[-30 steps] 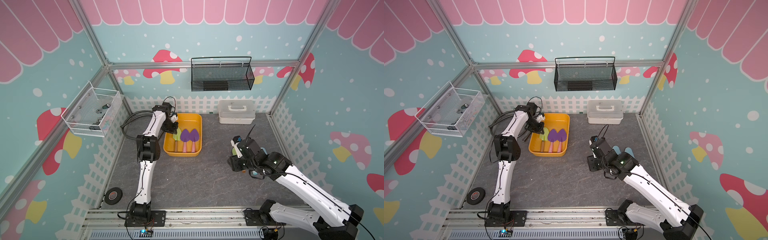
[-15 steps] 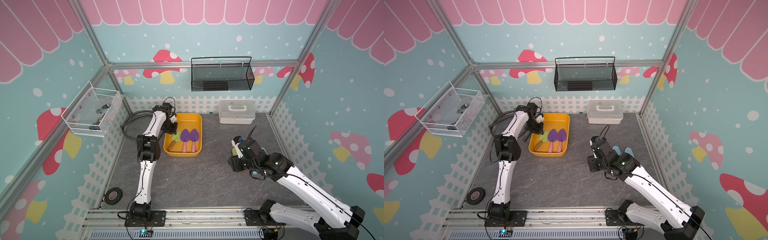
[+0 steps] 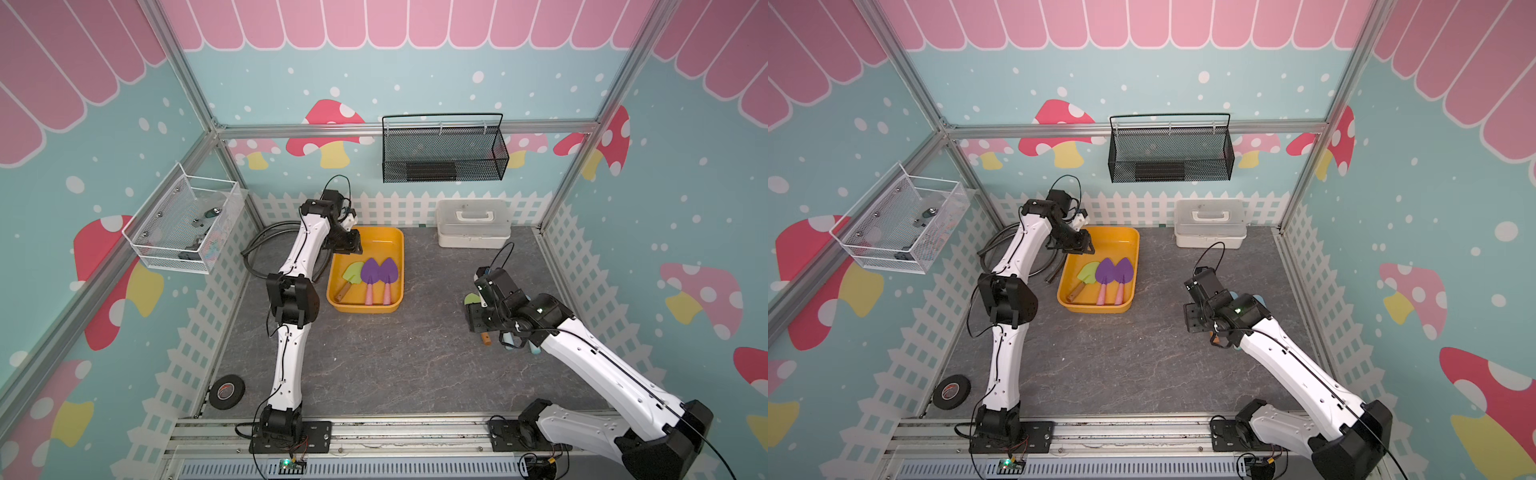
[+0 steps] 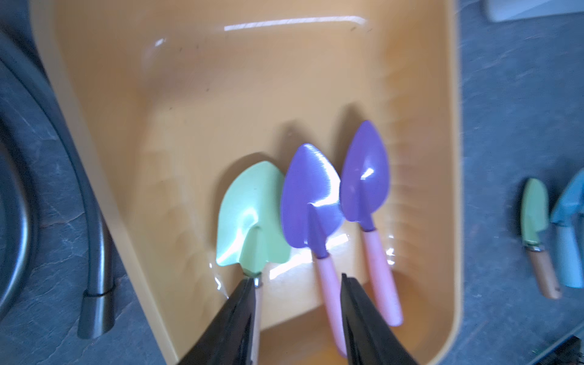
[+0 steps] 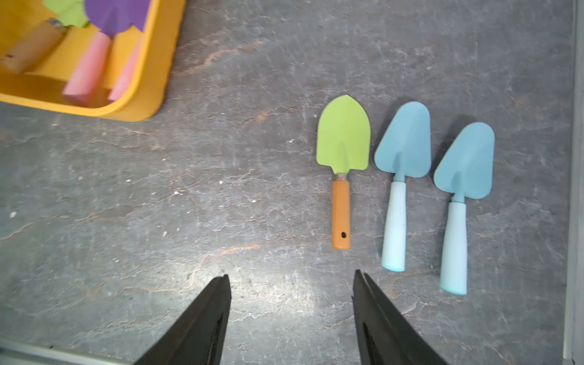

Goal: Put the shovel into the storage box
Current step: Pick up the shovel from the center of the board.

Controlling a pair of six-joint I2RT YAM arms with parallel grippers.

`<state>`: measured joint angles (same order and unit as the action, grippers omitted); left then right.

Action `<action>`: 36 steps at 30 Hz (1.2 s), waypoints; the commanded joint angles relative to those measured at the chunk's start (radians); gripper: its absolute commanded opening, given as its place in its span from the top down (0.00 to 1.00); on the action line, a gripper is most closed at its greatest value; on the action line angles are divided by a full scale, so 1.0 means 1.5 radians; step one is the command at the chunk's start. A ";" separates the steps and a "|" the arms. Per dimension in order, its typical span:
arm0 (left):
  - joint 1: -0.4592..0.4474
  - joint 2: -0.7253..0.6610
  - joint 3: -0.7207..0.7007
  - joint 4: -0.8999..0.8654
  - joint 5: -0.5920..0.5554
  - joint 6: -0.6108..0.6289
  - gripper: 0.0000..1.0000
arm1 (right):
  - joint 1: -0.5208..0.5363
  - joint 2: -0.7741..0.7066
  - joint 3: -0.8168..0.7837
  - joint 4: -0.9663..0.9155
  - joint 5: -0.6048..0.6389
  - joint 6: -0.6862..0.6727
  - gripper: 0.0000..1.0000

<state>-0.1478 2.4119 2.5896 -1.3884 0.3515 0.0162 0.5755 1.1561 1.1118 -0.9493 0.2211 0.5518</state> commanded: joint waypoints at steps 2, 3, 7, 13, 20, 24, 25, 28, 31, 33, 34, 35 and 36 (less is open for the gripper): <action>-0.035 -0.100 0.014 0.018 0.093 -0.035 0.50 | -0.054 0.058 -0.009 0.012 -0.008 -0.042 0.35; -0.044 -0.115 0.004 0.023 0.098 -0.042 0.49 | -0.069 0.072 -0.015 0.025 -0.022 -0.049 0.35; -0.074 -0.160 -0.041 0.042 0.119 -0.065 0.49 | -0.107 0.122 -0.039 0.066 -0.057 -0.060 0.35; -0.105 -0.270 -0.248 0.239 0.308 -0.159 0.49 | -0.135 0.176 -0.074 0.116 -0.089 -0.067 0.37; -0.106 -0.478 -0.662 0.706 0.418 -0.392 0.34 | -0.157 0.204 -0.101 0.150 -0.102 -0.073 0.42; -0.106 -0.539 -0.785 0.812 0.411 -0.446 0.32 | -0.174 0.218 -0.123 0.171 -0.118 -0.080 0.47; -0.106 -0.548 -0.805 0.829 0.410 -0.454 0.32 | -0.177 0.222 -0.126 0.174 -0.120 -0.080 0.47; -0.106 -0.570 -0.852 0.861 0.402 -0.470 0.32 | -0.181 0.234 -0.137 0.189 -0.130 -0.082 0.47; -0.106 -0.579 -0.872 0.872 0.400 -0.476 0.32 | -0.185 0.247 -0.145 0.198 -0.128 -0.082 0.48; -0.106 -0.584 -0.879 0.873 0.400 -0.475 0.32 | -0.189 0.252 -0.152 0.203 -0.128 -0.082 0.48; -0.106 -0.587 -0.882 0.873 0.399 -0.474 0.32 | -0.190 0.255 -0.155 0.207 -0.127 -0.081 0.48; -0.106 -0.589 -0.885 0.872 0.398 -0.474 0.32 | -0.192 0.259 -0.159 0.210 -0.129 -0.081 0.48; -0.106 -0.593 -0.888 0.873 0.397 -0.474 0.32 | -0.193 0.261 -0.160 0.214 -0.131 -0.082 0.48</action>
<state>-0.3088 1.5547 1.2739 -0.1310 0.9356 -0.6788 0.2951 1.5333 0.8864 -0.6495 0.0315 0.4377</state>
